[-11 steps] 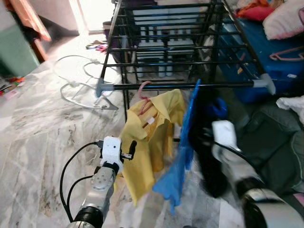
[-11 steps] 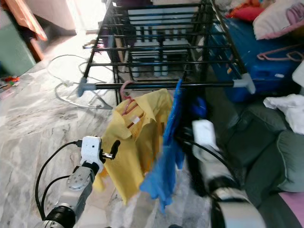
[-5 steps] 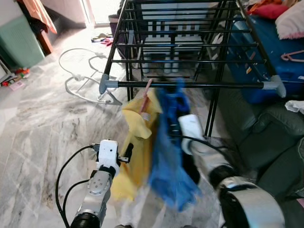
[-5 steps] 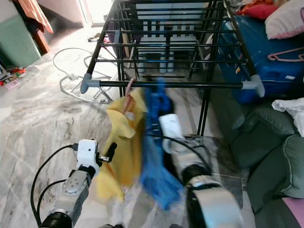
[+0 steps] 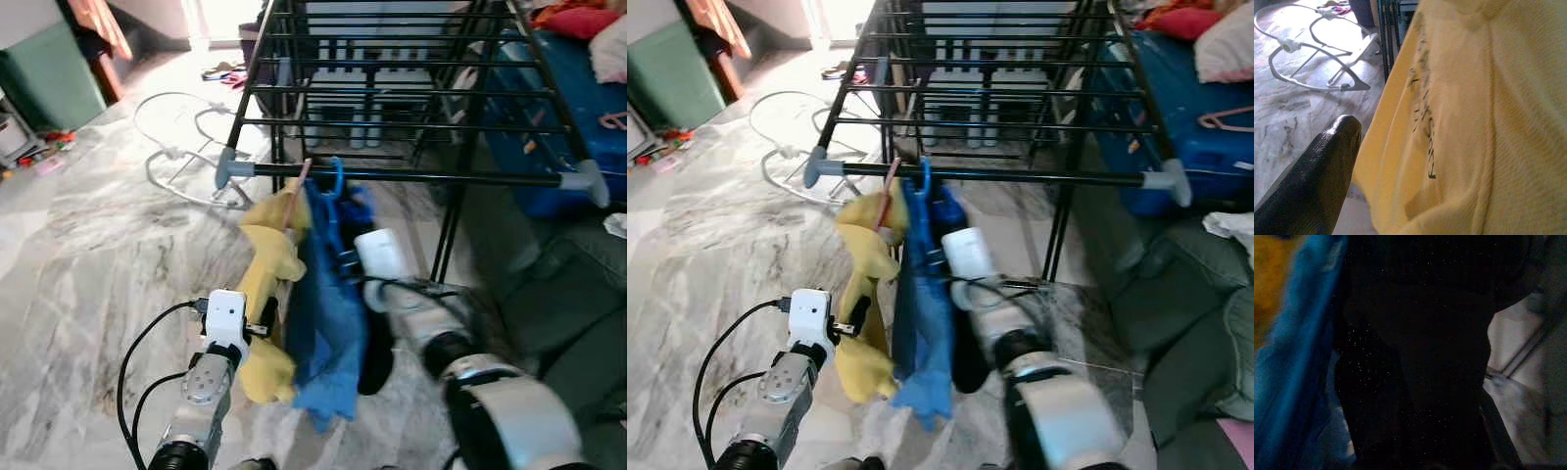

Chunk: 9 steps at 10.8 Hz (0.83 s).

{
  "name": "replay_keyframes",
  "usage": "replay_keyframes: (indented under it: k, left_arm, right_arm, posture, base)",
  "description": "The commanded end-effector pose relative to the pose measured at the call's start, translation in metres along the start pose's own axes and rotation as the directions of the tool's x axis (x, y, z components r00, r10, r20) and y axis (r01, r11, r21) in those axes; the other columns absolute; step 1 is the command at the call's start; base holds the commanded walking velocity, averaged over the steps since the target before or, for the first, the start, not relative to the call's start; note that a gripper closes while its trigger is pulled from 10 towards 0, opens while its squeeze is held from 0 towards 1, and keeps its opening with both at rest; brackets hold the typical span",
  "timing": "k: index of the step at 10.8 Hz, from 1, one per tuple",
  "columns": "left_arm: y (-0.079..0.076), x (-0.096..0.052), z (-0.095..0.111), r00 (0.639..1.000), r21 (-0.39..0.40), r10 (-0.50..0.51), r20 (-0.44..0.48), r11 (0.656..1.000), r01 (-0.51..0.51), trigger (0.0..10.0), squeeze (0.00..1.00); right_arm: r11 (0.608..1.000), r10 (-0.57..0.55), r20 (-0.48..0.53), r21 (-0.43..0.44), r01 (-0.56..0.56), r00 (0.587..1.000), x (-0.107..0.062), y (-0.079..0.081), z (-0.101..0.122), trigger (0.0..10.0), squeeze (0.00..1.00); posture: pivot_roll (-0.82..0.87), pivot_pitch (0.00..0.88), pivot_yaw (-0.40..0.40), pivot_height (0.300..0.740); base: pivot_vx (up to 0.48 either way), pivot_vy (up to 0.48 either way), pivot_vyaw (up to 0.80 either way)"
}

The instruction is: Hang hanger

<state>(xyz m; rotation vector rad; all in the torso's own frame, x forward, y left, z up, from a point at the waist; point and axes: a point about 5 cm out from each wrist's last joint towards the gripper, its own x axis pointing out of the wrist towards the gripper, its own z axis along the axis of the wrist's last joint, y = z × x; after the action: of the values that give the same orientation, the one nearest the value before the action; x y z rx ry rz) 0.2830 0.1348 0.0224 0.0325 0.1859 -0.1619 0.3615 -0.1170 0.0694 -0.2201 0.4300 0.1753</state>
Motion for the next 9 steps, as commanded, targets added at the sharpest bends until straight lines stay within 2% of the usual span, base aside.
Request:
replay_keyframes:
  k: [1,3,4,6,9]
  left_arm:
    - [0.002,-0.001,-0.002,1.000,0.012,0.009,-0.014,1.000,-0.009,10.0,0.00]
    - [0.000,0.001,-0.001,1.000,0.013,-0.005,-0.021,1.000,0.006,10.0,0.00]
    - [-0.001,0.003,0.000,1.000,0.015,-0.018,-0.023,1.000,0.018,10.0,0.00]
    - [-0.004,0.005,0.001,0.999,0.019,-0.034,-0.025,0.999,0.035,10.0,0.00]
    - [-0.005,0.006,0.001,0.998,0.025,-0.050,-0.030,0.998,0.051,10.0,0.00]
  right_arm:
    - [0.996,-0.086,0.046,0.036,0.084,0.995,-0.002,-0.020,0.002,10.0,0.00]
    - [0.975,-0.204,0.035,0.096,0.200,0.978,-0.010,-0.054,-0.013,10.0,0.00]
    - [0.967,-0.235,0.034,0.112,0.230,0.971,-0.014,-0.063,-0.019,10.0,0.00]
    - [0.960,-0.263,0.047,0.112,0.256,0.964,-0.017,-0.070,-0.023,10.0,0.00]
    - [0.934,-0.346,0.118,0.137,0.330,0.931,-0.025,-0.101,-0.005,10.0,0.00]
  posture:
    - [-0.16,0.111,0.044,0.740]
    - [-0.18,0.113,0.054,0.740]
    - [-0.20,0.113,0.062,0.740]
    - [-0.22,0.113,0.070,0.740]
    - [-0.22,0.113,0.074,0.740]
  base:
    - [0.000,0.000,0.00]
    - [0.000,0.000,0.00]
    - [0.000,0.000,0.00]
    - [0.000,0.000,0.00]
    - [0.000,0.000,0.00]
